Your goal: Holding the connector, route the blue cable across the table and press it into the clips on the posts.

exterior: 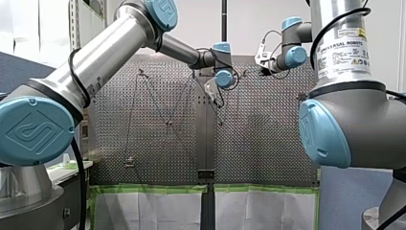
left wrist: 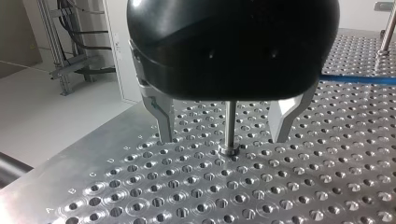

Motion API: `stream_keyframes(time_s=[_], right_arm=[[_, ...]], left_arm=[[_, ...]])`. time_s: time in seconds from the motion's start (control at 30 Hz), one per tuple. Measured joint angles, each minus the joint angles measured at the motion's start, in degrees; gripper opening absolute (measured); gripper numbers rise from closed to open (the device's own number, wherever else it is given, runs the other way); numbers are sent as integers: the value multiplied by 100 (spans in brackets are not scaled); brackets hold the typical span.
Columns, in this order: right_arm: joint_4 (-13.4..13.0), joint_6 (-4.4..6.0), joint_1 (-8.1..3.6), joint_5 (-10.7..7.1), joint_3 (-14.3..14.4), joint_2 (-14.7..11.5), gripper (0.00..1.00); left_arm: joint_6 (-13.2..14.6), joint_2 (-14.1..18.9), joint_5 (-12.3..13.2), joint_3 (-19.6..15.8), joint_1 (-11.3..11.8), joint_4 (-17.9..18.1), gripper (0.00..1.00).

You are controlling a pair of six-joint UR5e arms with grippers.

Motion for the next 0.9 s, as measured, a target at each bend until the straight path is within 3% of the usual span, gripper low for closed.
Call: stream_keyframes(time_s=[0.33,0.9], right_arm=[[0,0,5,-1,1,1,0],[0,0,0,0,0,0,0]], left_arm=[[0,0,50,-5,73,11,100],[0,-2,7,-1,-1,1,100]])
